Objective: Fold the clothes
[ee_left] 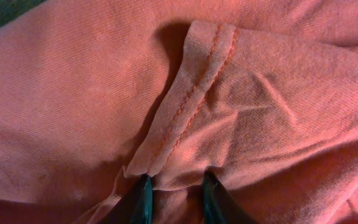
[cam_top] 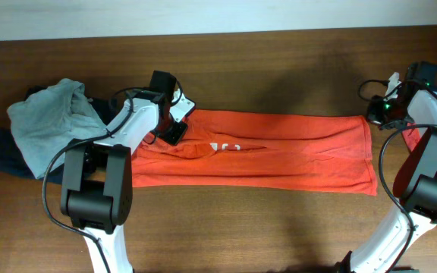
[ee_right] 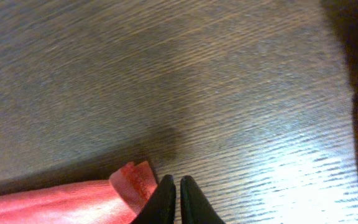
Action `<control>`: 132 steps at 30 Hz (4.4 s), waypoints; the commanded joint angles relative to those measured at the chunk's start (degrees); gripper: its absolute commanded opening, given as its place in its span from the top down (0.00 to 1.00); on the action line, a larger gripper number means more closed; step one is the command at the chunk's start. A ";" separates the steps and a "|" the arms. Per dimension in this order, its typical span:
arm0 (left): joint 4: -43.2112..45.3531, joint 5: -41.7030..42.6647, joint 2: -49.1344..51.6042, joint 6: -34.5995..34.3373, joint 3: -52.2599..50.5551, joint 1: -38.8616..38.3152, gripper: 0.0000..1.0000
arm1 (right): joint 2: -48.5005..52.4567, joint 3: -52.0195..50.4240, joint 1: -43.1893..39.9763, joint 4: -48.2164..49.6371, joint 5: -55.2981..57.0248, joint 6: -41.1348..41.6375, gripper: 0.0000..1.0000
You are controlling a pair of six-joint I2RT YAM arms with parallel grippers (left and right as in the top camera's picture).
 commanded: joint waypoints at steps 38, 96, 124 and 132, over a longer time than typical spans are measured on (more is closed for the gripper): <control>-0.90 -0.70 2.16 -0.35 -3.06 0.42 0.72 | 2.54 0.31 -5.49 -0.94 -14.05 6.97 0.96; -0.63 -0.68 2.16 -0.35 -3.06 0.42 0.73 | 2.54 0.31 -0.57 3.93 -1.14 6.62 0.67; 0.26 -0.70 2.16 -0.33 -3.06 0.42 0.72 | 2.54 0.31 -10.14 7.10 -23.04 24.28 0.96; 0.22 -0.70 2.16 -0.33 -3.06 0.42 0.72 | 2.54 0.31 -12.76 6.84 -25.16 25.57 0.96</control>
